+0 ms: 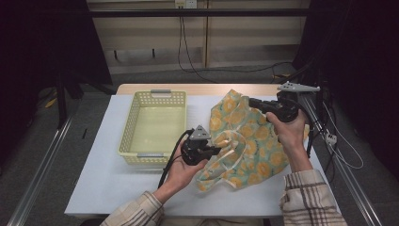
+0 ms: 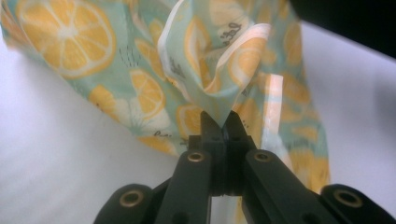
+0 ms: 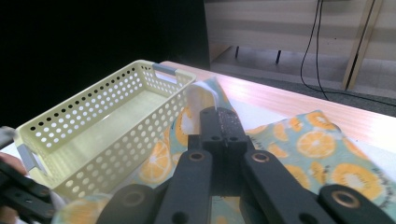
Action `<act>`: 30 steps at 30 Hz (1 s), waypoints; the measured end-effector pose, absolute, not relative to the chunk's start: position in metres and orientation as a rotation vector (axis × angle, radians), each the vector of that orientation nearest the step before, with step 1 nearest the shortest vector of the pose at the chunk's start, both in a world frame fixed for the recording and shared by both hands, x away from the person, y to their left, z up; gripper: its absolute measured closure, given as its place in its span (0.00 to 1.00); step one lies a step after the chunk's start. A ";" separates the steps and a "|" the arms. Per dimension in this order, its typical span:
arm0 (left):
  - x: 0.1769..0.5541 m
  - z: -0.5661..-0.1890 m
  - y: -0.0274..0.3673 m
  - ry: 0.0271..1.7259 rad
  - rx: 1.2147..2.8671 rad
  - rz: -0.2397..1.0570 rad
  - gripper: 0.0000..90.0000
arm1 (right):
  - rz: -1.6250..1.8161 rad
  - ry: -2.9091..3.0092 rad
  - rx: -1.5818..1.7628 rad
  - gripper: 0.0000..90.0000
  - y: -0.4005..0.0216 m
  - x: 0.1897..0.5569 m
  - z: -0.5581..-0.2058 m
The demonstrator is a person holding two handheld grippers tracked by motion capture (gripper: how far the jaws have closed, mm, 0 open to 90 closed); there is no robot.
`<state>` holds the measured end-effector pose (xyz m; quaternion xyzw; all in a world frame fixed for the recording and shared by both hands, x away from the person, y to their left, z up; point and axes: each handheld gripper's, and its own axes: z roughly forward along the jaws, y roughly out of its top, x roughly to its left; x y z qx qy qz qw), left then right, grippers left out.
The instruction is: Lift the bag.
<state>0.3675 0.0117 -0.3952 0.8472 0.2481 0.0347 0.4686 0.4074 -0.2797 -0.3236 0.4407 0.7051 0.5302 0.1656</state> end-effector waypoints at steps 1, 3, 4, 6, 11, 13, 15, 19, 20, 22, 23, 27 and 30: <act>0.367 -0.391 0.013 0.607 2.055 0.085 1.00 | 1.514 2.004 1.258 1.00 -0.281 0.408 -0.323; 0.367 -0.380 0.017 0.602 2.024 0.094 1.00 | 1.517 1.999 1.257 1.00 -0.282 0.408 -0.321; 0.367 -0.374 0.020 0.599 2.010 0.102 1.00 | 1.519 1.994 1.256 1.00 -0.282 0.409 -0.320; 0.369 -0.363 0.026 0.602 1.973 0.115 1.00 | 1.521 1.991 1.250 1.00 -0.283 0.409 -0.317; 0.377 -0.341 0.043 0.625 1.905 0.151 1.00 | 1.512 1.974 1.240 1.00 -0.286 0.410 -0.304; 0.379 -0.335 0.049 0.637 1.880 0.162 1.00 | 1.516 1.958 1.231 1.00 -0.288 0.409 -0.296; 0.383 -0.328 0.056 0.650 1.854 0.173 1.00 | 1.515 1.943 1.223 1.00 -0.291 0.409 -0.289; 0.391 -0.311 0.072 0.668 1.791 0.197 1.00 | 1.517 1.911 1.227 1.00 -0.299 0.410 -0.279; 0.392 -0.306 0.075 0.676 1.771 0.210 1.00 | 1.514 1.906 1.229 1.00 -0.301 0.411 -0.277; 0.396 -0.294 0.081 0.683 1.746 0.230 1.00 | 1.515 1.898 1.230 1.00 -0.303 0.412 -0.273; 0.398 -0.288 0.084 0.688 1.733 0.240 1.00 | 1.516 1.893 1.231 1.00 -0.304 0.412 -0.272; 0.407 -0.263 0.093 0.689 1.691 0.270 1.00 | 1.507 1.879 1.237 1.00 -0.309 0.415 -0.264; 0.414 -0.242 0.098 0.691 1.640 0.285 1.00 | 1.503 1.869 1.237 1.00 -0.312 0.417 -0.257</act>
